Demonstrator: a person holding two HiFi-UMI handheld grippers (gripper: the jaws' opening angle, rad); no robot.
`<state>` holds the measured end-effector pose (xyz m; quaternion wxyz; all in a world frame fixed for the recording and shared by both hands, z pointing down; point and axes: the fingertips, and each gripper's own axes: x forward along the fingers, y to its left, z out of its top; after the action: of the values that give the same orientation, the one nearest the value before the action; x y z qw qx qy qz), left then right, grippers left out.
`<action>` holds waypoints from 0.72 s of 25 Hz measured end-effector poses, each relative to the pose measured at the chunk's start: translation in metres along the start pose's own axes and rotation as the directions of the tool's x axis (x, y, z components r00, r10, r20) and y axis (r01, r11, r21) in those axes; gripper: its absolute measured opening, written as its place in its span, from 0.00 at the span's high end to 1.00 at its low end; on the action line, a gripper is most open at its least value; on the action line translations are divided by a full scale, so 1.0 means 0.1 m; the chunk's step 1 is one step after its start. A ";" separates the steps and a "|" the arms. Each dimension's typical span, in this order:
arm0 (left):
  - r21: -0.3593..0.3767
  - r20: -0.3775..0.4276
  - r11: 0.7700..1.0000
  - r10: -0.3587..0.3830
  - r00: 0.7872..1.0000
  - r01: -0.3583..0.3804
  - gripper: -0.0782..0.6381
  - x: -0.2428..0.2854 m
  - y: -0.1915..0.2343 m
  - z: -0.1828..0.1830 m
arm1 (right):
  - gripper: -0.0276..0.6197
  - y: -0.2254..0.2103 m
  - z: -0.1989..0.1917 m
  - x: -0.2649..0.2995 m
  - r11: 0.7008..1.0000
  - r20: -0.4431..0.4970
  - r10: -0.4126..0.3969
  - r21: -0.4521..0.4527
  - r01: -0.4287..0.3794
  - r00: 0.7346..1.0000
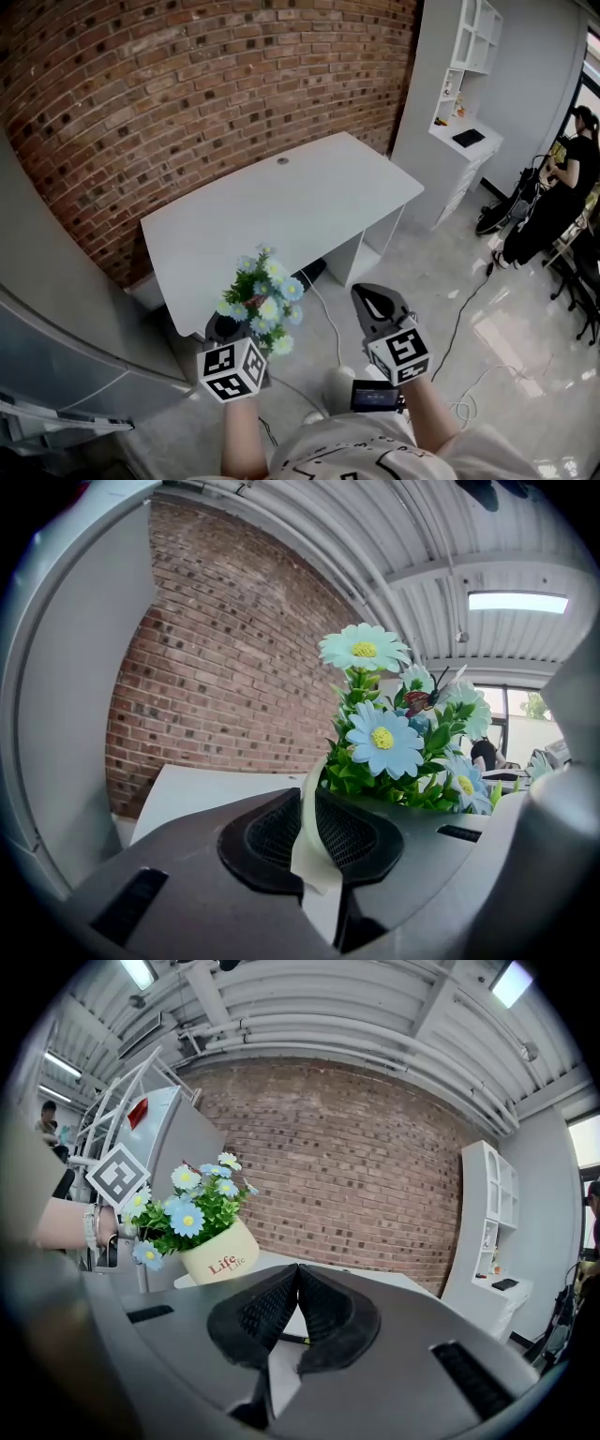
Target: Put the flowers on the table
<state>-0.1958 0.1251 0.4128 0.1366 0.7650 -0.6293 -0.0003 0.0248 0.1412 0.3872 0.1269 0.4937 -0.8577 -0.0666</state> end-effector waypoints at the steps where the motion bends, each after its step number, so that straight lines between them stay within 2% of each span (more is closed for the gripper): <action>1: 0.002 0.003 1.000 0.002 1.000 -0.002 0.81 0.03 0.01 0.01 | 0.93 -0.01 0.01 0.04 1.000 0.003 0.002 0.000 -0.002 1.000; 9: 0.011 -0.001 0.999 0.035 0.999 -0.035 0.81 0.38 0.10 0.05 | 0.93 -0.22 -0.09 0.38 1.000 0.018 0.019 0.019 -0.019 1.000; 18: 0.033 -0.009 0.999 0.024 1.000 -0.024 0.82 1.05 -0.06 0.15 | 0.93 -0.79 -0.14 0.80 0.998 0.033 0.003 0.057 -0.004 0.999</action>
<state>-0.1709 0.0215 0.4154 0.1269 0.7597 -0.6376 0.0153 0.0566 0.0325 0.3941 0.0988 0.4945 -0.8621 -0.0497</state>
